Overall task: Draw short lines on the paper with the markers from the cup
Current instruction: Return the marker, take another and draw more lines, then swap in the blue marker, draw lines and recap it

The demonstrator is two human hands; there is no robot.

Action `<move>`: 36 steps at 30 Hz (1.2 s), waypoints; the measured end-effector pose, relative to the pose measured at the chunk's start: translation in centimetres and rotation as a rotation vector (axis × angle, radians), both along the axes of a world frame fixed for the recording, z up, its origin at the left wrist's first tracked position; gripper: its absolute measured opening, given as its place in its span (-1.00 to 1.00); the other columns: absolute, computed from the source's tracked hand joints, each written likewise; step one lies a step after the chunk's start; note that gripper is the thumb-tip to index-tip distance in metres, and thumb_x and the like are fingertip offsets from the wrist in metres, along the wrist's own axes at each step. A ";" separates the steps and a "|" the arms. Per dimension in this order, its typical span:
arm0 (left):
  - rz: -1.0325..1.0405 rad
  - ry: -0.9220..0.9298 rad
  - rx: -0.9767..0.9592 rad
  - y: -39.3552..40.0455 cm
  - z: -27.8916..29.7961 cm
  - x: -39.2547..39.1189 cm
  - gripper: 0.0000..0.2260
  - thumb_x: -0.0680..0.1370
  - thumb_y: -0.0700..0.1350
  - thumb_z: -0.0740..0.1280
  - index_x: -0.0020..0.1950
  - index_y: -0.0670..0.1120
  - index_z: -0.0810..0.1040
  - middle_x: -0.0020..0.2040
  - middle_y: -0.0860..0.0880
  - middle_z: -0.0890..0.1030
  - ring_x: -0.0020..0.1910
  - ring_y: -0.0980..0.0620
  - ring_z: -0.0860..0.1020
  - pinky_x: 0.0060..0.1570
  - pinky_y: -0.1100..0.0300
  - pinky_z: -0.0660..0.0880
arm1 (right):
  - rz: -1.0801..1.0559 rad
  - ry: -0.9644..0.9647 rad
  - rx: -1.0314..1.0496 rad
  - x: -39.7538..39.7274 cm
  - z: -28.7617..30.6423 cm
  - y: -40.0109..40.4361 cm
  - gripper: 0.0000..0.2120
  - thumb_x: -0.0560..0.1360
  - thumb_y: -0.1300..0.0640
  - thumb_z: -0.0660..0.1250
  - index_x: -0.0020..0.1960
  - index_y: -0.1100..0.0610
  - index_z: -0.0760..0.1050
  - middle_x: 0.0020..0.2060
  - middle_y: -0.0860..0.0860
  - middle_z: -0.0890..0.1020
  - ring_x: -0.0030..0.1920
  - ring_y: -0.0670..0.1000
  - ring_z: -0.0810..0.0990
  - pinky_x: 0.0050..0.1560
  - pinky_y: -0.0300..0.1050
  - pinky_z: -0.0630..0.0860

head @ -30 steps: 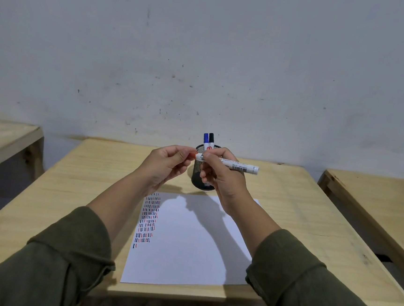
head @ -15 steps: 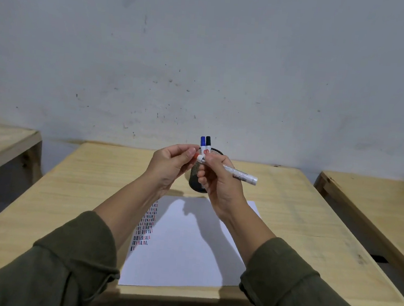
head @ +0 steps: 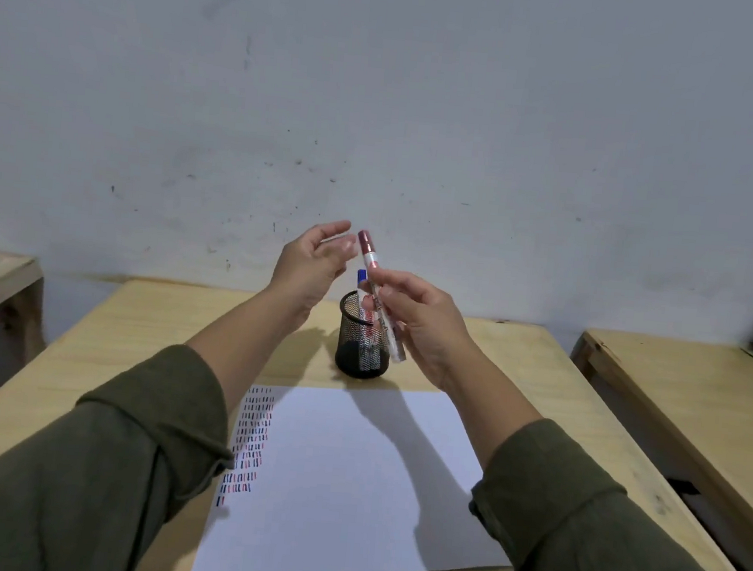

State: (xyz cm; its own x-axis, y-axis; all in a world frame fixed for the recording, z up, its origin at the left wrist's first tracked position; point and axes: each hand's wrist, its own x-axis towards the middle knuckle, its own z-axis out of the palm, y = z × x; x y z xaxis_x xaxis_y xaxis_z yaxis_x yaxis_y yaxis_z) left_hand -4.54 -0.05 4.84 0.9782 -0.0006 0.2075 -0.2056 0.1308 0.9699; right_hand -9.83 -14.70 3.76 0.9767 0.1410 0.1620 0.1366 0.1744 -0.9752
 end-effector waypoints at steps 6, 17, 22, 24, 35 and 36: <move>0.053 -0.025 0.811 0.2 -3.0 1.8 -0.40 0.51 0.03 0.33 0.50 0.02 0.21 0.49 -0.01 0.31 0.46 -0.02 0.29 0.41 0.09 0.24 | -0.241 -0.094 -0.121 3.5 0.6 -1.0 -0.35 0.44 0.40 0.32 0.33 -0.20 0.28 -0.14 0.12 0.61 -0.11 0.06 0.63 -0.12 -0.15 0.55; -0.113 -0.006 1.038 -0.5 -4.8 3.8 -0.36 0.50 0.05 0.33 0.52 -0.05 0.18 0.48 -0.08 0.34 0.45 -0.08 0.29 0.35 0.12 0.24 | -0.386 -0.224 -0.583 8.5 0.0 -0.9 -0.20 0.46 0.42 0.29 0.46 -0.22 0.09 -0.16 -0.20 0.42 -0.25 -0.12 0.52 -0.20 -0.33 0.51; -0.133 -0.006 0.994 0.1 -5.7 4.5 -0.39 0.48 0.07 0.34 0.49 0.02 0.24 0.43 0.00 0.43 0.43 -0.03 0.34 0.36 0.08 0.29 | -0.369 -0.210 -0.826 9.3 -2.5 -1.0 -0.27 0.44 0.35 0.29 0.44 -0.18 0.13 -0.22 0.05 0.55 -0.17 0.09 0.58 -0.27 -0.17 0.48; -0.127 -0.002 0.981 0.2 -6.0 4.7 -0.38 0.47 0.09 0.35 0.49 0.04 0.24 0.43 0.02 0.42 0.43 -0.02 0.34 0.38 0.06 0.28 | -0.376 -0.208 -0.889 9.6 -3.4 -1.1 -0.27 0.42 0.33 0.32 0.43 -0.17 0.15 -0.15 0.10 0.58 -0.14 0.09 0.56 -0.34 -0.27 0.39; -0.120 -0.012 0.946 0.2 -6.5 4.9 -0.42 0.46 0.07 0.36 0.46 0.08 0.29 0.38 -0.01 0.48 0.38 -0.02 0.39 0.32 0.08 0.34 | -0.403 -0.208 -1.005 10.7 -4.6 -1.1 -0.39 0.38 0.32 0.37 0.37 -0.01 0.33 0.06 0.13 0.52 0.10 0.11 0.49 -0.03 -0.09 0.43; -0.119 -0.012 0.947 0.2 -6.5 5.0 -0.41 0.46 0.08 0.36 0.46 0.08 0.28 0.39 -0.01 0.47 0.39 -0.02 0.39 0.32 0.07 0.33 | -0.405 -0.206 -1.019 10.8 -4.5 -1.2 -0.39 0.38 0.30 0.37 0.38 0.00 0.32 0.07 0.14 0.52 0.11 0.11 0.49 -0.01 -0.07 0.44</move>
